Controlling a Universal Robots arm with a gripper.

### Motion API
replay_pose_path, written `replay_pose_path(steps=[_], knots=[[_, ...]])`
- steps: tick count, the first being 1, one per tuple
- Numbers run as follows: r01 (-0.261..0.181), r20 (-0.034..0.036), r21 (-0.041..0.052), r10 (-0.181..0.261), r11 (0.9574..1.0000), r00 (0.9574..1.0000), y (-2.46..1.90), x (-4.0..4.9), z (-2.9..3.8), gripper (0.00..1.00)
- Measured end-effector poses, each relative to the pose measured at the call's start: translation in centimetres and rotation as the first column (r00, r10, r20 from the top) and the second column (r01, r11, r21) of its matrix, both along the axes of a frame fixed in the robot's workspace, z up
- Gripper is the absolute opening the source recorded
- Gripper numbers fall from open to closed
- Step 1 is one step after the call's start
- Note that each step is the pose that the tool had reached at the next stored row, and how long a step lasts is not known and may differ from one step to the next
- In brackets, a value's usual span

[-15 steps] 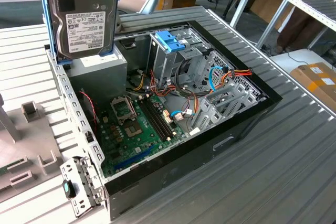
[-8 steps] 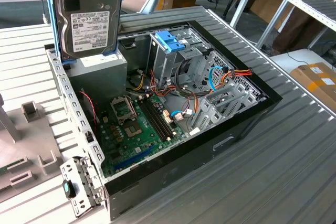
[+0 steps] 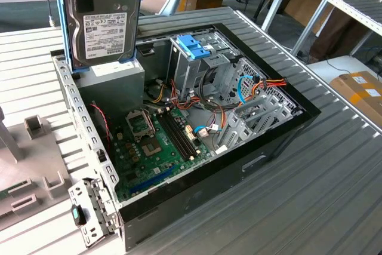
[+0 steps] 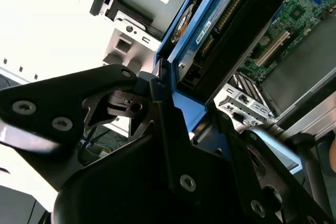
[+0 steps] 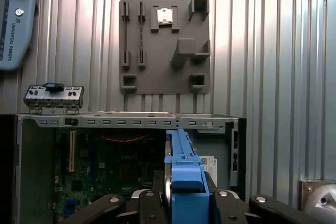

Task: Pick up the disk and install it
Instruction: 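Pick up the disk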

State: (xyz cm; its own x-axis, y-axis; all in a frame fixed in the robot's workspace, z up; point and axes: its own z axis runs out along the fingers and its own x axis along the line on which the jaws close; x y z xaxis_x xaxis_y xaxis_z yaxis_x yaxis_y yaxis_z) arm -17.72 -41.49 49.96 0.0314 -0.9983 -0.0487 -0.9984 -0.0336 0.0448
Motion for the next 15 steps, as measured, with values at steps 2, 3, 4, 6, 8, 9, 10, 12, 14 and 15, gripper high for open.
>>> replay_pose_path(steps=[2, 3, 4, 6, 8, 9, 10, 12, 14, 15], knots=[[0.000, 0.0000, 0.0000, 0.000, 1.0000, 1.0000, 0.00, 0.09, -0.01, 0.37], [0.000, 0.0000, -0.0001, 0.000, 1.0000, 1.0000, 0.00, 0.13, -0.01, 0.37], [0.000, 0.0000, -0.0001, 0.000, 1.0000, 1.0000, 0.00, 0.18, -0.01, 0.37], [0.000, 0.0000, -0.0001, 0.000, 1.0000, 1.0000, 0.00, 0.36, -0.03, 0.37], [0.000, 0.0000, -0.0003, 0.000, 1.0000, 1.0000, 0.00, 0.49, -0.04, 0.37], [0.000, 0.0000, -0.0002, 0.000, 1.0000, 1.0000, 0.00, 0.53, -0.04, 0.37], [0.000, 0.0000, -0.0003, 0.000, 1.0000, 1.0000, 0.00, 0.61, -0.05, 0.37], [0.000, 0.0000, -0.0005, 0.000, 1.0000, 1.0000, 0.00, 0.77, -0.06, 0.37], [0.000, 0.0000, -0.0007, 0.000, 1.0000, 1.0000, 0.00, 0.99, -0.08, 0.37], [0.000, 0.0000, -0.0008, 0.000, 1.0000, 1.0000, 0.00, 1.26, -0.11, 0.37]])
